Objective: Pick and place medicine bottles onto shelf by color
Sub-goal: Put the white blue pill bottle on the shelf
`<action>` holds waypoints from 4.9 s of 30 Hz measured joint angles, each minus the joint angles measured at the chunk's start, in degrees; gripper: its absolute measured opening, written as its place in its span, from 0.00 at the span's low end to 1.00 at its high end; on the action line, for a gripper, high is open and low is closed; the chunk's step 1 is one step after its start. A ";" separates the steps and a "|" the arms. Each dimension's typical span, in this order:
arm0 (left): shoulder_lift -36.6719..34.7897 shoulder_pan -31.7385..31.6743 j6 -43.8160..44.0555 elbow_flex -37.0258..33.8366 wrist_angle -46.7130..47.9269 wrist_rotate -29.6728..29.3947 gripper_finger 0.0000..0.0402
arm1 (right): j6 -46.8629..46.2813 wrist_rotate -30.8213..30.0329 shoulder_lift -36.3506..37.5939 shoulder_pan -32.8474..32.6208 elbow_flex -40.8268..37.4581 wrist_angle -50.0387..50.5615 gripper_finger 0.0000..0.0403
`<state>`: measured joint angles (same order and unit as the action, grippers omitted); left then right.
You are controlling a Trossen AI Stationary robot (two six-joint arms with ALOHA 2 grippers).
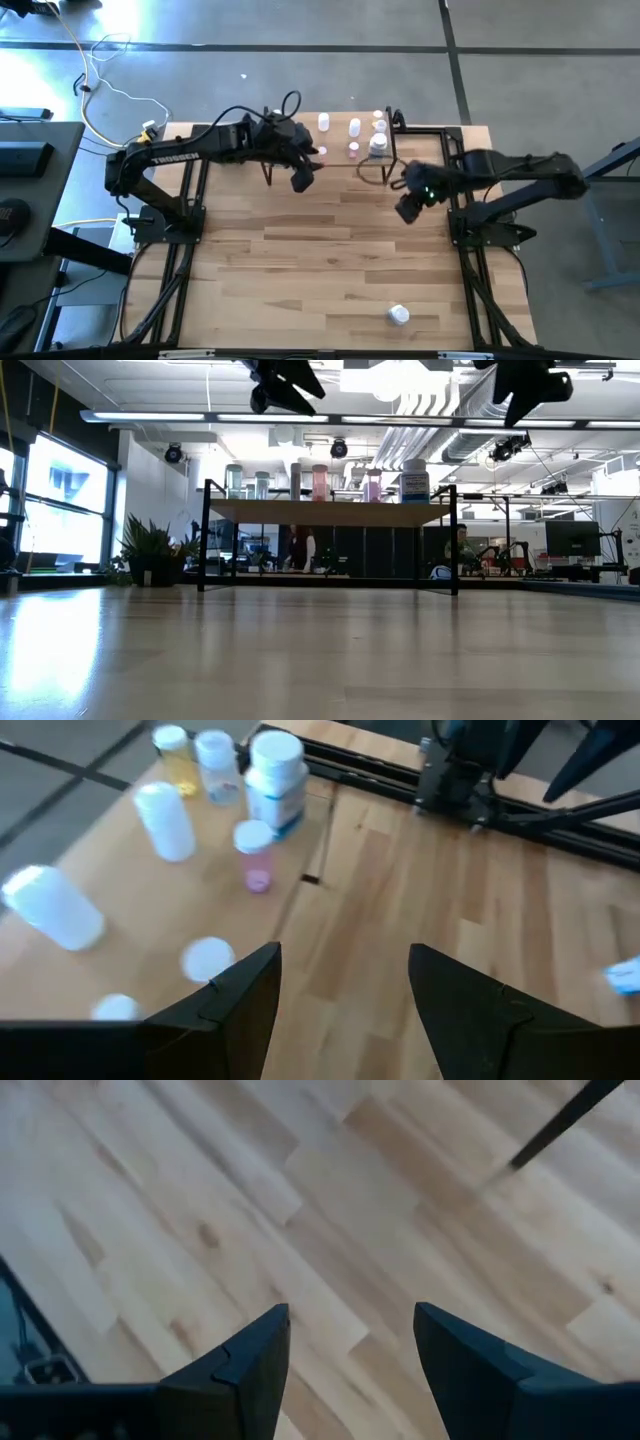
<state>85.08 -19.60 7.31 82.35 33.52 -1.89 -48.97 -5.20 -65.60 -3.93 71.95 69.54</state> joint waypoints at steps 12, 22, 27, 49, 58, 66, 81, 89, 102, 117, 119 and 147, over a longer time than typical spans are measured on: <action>0.00 5.93 16.76 0.00 5.54 -0.42 0.53 | -19.64 -0.57 -0.02 -19.00 -1.67 -0.48 0.51; 0.00 11.67 24.07 0.00 10.52 -0.48 0.53 | -32.08 -0.57 -1.65 -29.95 -1.67 -0.66 0.51; 0.01 14.31 26.88 0.00 10.51 -1.02 0.53 | -31.73 -0.33 -4.05 -31.93 -1.67 -0.69 0.51; 0.00 18.63 31.54 0.00 12.27 -7.56 0.53 | -38.92 6.71 -20.15 -39.19 -1.65 -13.86 0.64; 0.00 18.63 30.15 0.00 12.28 -7.82 0.53 | -44.29 7.24 -26.43 -41.03 -1.65 -21.17 0.64; 0.01 18.63 30.01 0.00 12.28 -7.81 0.53 | -46.58 7.29 -30.36 -42.06 -1.65 -21.62 0.64; 0.00 18.63 30.01 0.00 12.28 -7.95 0.53 | -46.45 8.33 -33.46 -42.42 -1.65 -23.46 0.58; 0.02 18.63 29.99 0.00 12.31 -7.93 0.53 | -44.96 8.88 -33.46 -42.64 -1.65 -19.83 0.57; 0.01 18.63 30.01 0.00 12.31 -7.93 0.53 | -20.87 11.32 -33.46 -44.62 -1.65 -17.76 0.57; 0.00 18.63 30.61 0.00 12.31 -7.88 0.53 | 22.30 4.14 -33.46 -47.62 -1.63 -23.86 0.57; 0.02 18.63 30.62 0.00 12.31 -7.87 0.53 | 24.21 4.12 -33.64 -47.49 -1.63 -24.36 0.57; 0.00 18.63 30.60 0.00 12.31 -7.89 0.53 | 29.81 6.74 -39.12 -47.82 -1.59 -14.82 0.58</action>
<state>85.08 -0.97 37.91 82.35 45.82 -9.78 -19.16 1.55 -104.73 -51.75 70.37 54.72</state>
